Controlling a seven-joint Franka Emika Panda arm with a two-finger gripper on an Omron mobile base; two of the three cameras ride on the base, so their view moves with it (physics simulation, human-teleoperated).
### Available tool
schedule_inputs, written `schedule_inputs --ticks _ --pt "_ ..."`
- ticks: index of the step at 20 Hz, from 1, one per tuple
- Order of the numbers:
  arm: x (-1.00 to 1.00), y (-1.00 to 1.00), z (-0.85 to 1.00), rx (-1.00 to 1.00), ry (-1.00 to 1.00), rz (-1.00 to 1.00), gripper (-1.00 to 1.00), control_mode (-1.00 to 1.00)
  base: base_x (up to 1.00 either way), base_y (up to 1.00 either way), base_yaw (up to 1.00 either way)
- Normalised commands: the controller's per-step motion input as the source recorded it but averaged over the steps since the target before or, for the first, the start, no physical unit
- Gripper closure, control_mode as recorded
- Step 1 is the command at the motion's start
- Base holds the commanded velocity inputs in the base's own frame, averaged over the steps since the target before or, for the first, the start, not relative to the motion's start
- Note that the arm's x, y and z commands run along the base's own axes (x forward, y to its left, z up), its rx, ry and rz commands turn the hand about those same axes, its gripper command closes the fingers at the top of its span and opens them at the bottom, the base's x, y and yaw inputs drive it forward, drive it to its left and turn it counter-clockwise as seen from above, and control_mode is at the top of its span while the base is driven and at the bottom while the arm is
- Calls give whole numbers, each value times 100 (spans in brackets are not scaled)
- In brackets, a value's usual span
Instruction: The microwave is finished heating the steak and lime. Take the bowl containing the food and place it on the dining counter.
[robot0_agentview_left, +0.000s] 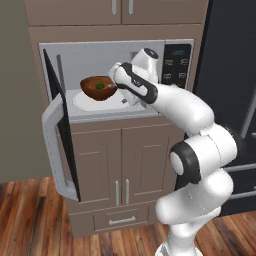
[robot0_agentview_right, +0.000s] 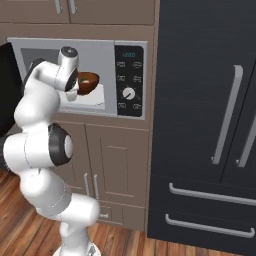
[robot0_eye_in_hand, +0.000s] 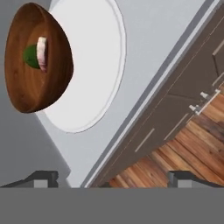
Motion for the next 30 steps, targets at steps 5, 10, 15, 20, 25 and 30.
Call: schedule_inputs --ticks 5,10,15,20,25,30 --pt "55 27 -20 -3 7 0 -100 -100 0 0 0" --pt "60 16 -10 -1 1 0 -100 -100 0 0 0" --pt "57 6 -12 -1 1 0 -100 -100 0 0 0" --pt "53 6 -22 -3 2 0 -100 -100 0 0 0" --pt "58 8 -9 0 3 -1 -100 -100 0 0 0" --pt "47 7 -14 0 2 -2 -100 -100 0 0 0"
